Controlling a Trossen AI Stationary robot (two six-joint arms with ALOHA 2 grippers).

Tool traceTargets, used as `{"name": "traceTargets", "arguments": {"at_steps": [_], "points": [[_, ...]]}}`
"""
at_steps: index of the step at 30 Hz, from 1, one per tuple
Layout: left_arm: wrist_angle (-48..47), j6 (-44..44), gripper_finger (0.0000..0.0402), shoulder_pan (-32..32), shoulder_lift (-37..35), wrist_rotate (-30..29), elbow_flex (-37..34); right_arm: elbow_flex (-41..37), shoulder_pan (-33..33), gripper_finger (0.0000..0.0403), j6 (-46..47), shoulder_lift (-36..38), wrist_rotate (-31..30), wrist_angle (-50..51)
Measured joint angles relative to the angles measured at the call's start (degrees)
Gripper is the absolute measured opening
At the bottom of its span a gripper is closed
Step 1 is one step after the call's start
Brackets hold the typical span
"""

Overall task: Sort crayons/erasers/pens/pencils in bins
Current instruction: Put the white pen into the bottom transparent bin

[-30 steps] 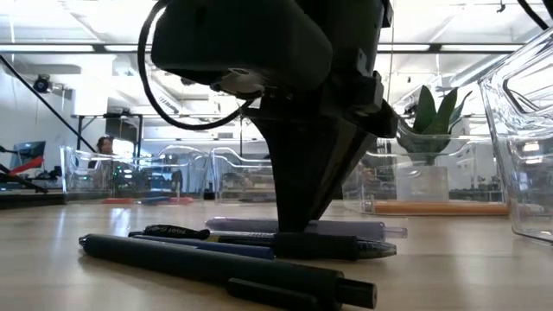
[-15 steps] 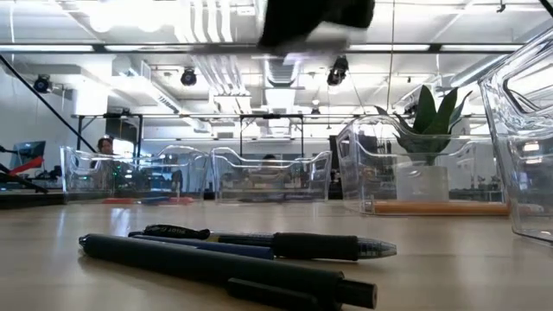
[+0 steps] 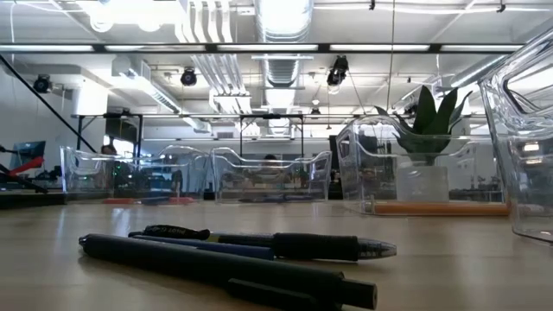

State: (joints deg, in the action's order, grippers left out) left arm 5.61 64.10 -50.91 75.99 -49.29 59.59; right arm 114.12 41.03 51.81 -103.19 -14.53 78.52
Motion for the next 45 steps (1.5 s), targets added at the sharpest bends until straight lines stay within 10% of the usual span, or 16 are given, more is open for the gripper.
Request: {"name": "traceTargets", "arguments": {"at_steps": [11, 22, 45], "points": [[0.30, 0.05, 0.0141, 2.87, 0.00, -0.71, 0.26, -18.45, 11.43, 0.0024, 16.44, 4.85, 9.00, 0.93], [1.81, 0.00, 0.0141, 3.08, 0.02, -0.69, 0.15, -37.66, 11.45, 0.0024, 16.56, 5.50, 14.59, -22.27], [1.51, -0.02, 0.0141, 3.06, 0.00, -0.66, 0.02, -50.20, 11.44, 0.0024, 19.96, 5.68, 14.42, -33.81]]}}
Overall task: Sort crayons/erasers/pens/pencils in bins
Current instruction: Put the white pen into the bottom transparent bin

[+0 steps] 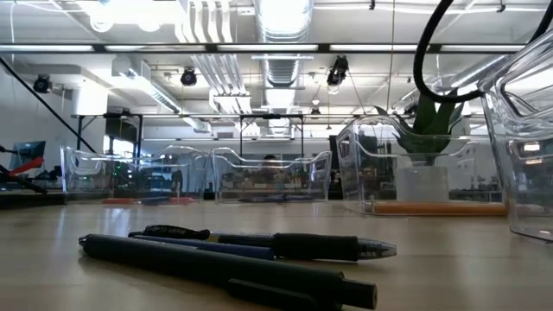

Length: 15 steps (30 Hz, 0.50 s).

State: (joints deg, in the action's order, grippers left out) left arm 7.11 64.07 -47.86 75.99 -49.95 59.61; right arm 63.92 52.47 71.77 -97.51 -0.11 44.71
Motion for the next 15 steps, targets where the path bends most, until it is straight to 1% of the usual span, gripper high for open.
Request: {"name": "traceTargets", "arguments": {"at_steps": [11, 15], "points": [[-0.02, -0.02, 0.0141, 0.00, 0.01, 0.00, 0.00, -1.20, 0.00, 0.0025, -0.20, 0.11, -0.40, -0.39], [-0.04, -0.04, 0.0141, 0.00, 0.02, 0.00, 0.00, -0.86, 0.00, 0.0047, -0.60, -0.01, -0.98, -0.26]]}}
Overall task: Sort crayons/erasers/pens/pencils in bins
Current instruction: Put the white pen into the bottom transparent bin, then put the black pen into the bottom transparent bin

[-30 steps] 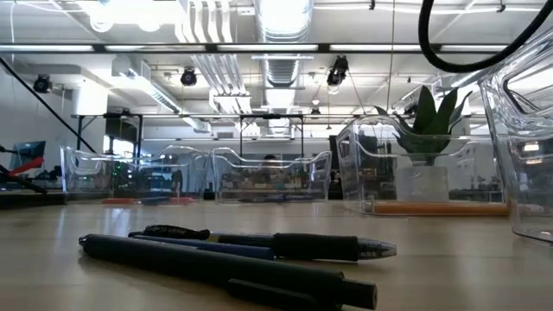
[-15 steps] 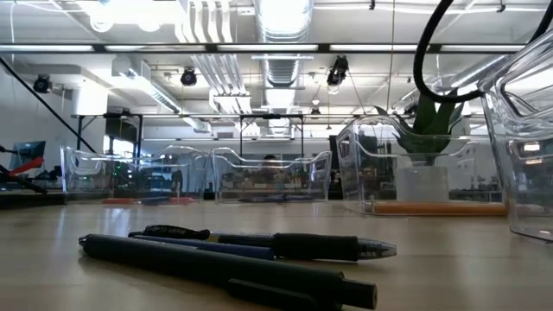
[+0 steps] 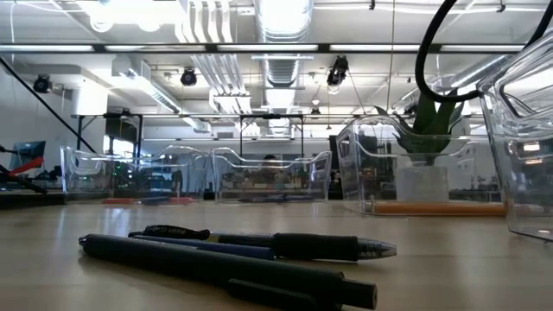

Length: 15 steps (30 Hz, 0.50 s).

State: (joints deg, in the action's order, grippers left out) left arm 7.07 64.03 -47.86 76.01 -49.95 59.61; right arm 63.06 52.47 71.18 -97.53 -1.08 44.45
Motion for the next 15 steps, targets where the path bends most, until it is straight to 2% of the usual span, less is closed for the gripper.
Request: {"name": "traceTargets", "arguments": {"at_steps": [10, 15], "points": [[-0.02, -0.04, 0.0141, 0.00, 0.00, 0.00, 0.00, 0.44, 0.00, 0.0129, -0.73, -0.06, -0.18, 0.28], [-0.02, -0.04, 0.0141, 0.00, 0.00, 0.00, 0.00, 2.90, -0.02, 0.0152, -1.10, 0.31, 0.07, 5.58]]}}
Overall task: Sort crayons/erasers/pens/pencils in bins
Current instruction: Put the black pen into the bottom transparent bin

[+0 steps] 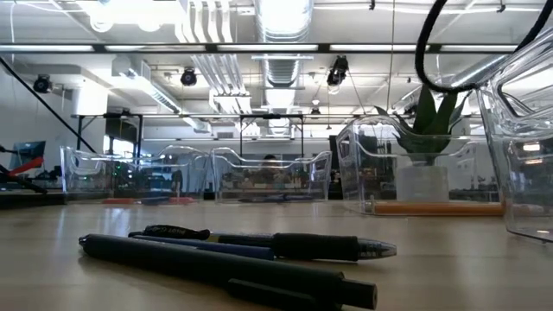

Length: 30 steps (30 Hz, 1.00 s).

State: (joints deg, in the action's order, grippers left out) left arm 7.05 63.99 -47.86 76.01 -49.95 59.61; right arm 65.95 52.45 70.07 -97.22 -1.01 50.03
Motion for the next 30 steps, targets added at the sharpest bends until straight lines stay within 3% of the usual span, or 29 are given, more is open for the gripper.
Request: {"name": "traceTargets", "arguments": {"at_steps": [19, 30], "points": [[-0.02, 0.01, 0.0141, 0.02, 0.00, 0.02, -0.02, 14.36, 0.00, 0.0151, -3.40, 1.52, -0.81, 13.12], [-0.05, -0.48, 0.0141, 0.00, 0.00, 0.25, -0.01, 22.42, -1.94, 0.0137, -6.04, 1.52, -9.10, 17.37]]}}
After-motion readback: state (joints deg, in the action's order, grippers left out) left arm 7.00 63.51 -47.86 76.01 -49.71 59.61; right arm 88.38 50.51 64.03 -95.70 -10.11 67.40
